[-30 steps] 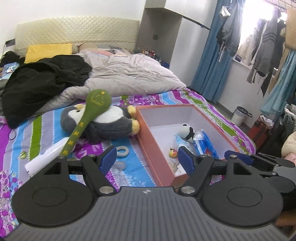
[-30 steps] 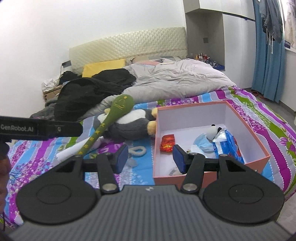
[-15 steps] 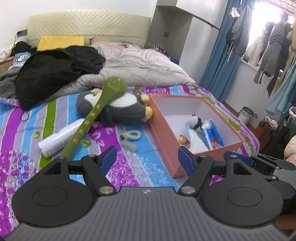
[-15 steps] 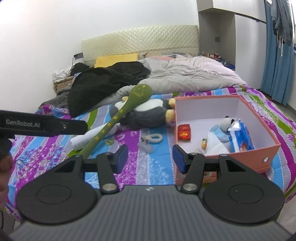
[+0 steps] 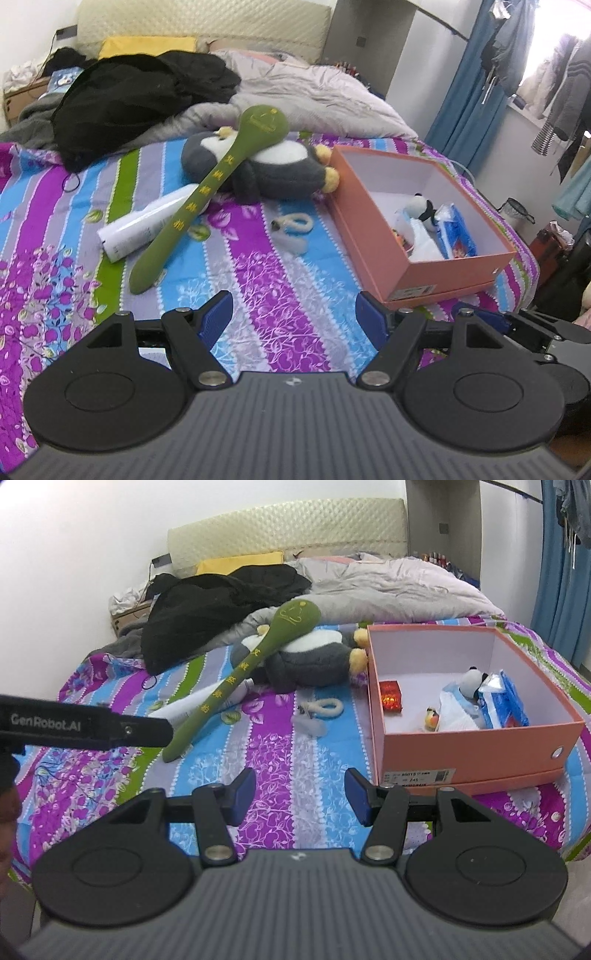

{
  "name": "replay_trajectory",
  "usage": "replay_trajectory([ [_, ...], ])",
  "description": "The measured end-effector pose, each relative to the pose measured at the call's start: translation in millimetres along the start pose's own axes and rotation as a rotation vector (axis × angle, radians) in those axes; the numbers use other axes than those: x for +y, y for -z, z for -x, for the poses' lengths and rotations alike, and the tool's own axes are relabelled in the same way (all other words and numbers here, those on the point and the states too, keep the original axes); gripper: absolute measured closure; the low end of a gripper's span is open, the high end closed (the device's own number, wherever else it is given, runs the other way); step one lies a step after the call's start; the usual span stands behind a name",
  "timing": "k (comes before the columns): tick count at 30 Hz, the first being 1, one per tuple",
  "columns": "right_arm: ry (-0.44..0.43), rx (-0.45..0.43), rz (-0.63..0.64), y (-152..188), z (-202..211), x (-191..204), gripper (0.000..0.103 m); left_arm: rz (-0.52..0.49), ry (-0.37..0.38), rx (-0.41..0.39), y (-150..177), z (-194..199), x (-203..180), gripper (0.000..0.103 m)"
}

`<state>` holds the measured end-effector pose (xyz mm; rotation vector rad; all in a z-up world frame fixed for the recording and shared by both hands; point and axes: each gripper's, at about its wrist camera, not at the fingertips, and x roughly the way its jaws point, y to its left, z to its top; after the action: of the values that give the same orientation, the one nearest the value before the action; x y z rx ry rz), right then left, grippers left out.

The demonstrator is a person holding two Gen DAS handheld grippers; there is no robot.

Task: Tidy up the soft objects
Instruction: 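Move both grippers back toward the white rope ring and clear plastic cup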

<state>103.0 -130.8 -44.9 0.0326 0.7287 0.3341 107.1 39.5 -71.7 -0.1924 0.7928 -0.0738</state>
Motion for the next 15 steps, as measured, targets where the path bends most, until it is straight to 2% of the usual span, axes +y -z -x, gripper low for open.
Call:
replay_trajectory([
  [9, 0.025, 0.041, 0.008, -3.4, -26.6, -1.8, 0.047, 0.035, -0.003, 0.051, -6.3, -36.3, 14.2, 0.025],
  [12, -0.028, 0.087, 0.008, -9.2, -43.1, 0.1, 0.047, 0.059, 0.001, 0.070, -12.6, -54.8, 22.1, 0.025],
  [15, -0.020, 0.098, 0.055, -12.8, -59.9, 6.9, 0.047, 0.083, 0.008, 0.079, -22.8, -75.0, 29.8, 0.025],
])
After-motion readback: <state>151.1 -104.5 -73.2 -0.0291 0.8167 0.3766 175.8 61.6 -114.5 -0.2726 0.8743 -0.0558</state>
